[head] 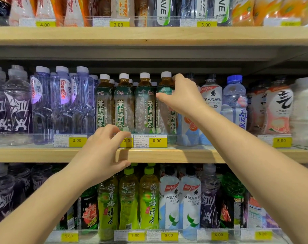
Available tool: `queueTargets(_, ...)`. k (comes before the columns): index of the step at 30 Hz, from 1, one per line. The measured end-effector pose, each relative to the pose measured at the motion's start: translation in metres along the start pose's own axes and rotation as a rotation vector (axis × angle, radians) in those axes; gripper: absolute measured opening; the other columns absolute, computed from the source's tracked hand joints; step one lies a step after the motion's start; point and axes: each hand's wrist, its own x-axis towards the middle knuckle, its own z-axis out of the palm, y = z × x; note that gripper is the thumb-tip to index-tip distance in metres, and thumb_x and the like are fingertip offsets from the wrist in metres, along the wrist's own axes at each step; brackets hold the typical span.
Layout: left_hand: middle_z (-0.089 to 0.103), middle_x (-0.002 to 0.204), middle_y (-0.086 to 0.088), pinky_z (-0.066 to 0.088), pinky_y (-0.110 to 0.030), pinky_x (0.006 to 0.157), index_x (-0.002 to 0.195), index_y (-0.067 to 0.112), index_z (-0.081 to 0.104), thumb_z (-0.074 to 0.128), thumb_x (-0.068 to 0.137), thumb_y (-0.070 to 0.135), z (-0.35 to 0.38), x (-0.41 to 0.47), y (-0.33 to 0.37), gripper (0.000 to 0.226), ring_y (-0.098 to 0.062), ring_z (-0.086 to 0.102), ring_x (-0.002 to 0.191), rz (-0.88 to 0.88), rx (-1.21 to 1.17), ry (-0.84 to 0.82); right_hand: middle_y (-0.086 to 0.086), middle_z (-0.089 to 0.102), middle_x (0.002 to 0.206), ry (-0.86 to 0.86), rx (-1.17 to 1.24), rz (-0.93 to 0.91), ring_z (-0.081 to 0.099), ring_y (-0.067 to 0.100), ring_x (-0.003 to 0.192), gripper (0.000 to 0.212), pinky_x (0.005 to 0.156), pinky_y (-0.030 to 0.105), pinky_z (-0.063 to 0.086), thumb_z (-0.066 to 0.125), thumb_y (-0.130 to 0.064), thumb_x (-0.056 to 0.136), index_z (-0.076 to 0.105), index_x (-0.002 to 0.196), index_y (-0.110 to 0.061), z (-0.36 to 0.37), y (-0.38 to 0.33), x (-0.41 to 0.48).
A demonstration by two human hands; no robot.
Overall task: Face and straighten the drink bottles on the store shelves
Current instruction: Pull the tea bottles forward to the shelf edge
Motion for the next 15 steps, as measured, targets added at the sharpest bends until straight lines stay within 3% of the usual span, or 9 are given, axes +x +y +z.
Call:
queueTargets(5,0.035,0.136,0.007,0.040,-0.038,0.104,0.143,0.034,0.036,0.066,0.080,0.060,0.010,0.005,0.018,0.075,-0.017,0.037,0.127,0.062,-0.030,0.049,0.006,0.055,0.141,0.102,0.026,-0.049,0.054,0.022,0.128,0.068,0.099,0.038,0.048,0.070,-0.047,0.090,0.047,0.146,-0.015,-0.020,0.019,-0.014)
queueTargets(11,0.034,0.141,0.006,0.037,-0.035,0.108,0.148,0.026,0.032,0.062,0.085,0.057,0.028,0.022,0.072,0.077,-0.017,0.034,0.131,0.144,-0.117,0.140,-0.003,0.061,0.126,0.176,-0.012,0.006,0.057,0.013,0.117,0.061,0.089,0.029,0.044,0.071,-0.046,0.090,0.052,0.142,-0.021,-0.061,0.061,-0.038)
queueTargets(15,0.035,0.144,0.001,0.033,-0.037,0.111,0.147,0.022,0.036,0.063,0.084,0.055,0.040,0.035,0.110,0.076,-0.023,0.033,0.135,0.202,-0.097,0.126,0.000,0.062,0.126,0.153,-0.078,0.038,0.059,0.017,0.116,0.061,0.093,0.036,0.049,0.071,-0.047,0.089,0.053,0.141,-0.019,-0.083,0.092,-0.048)
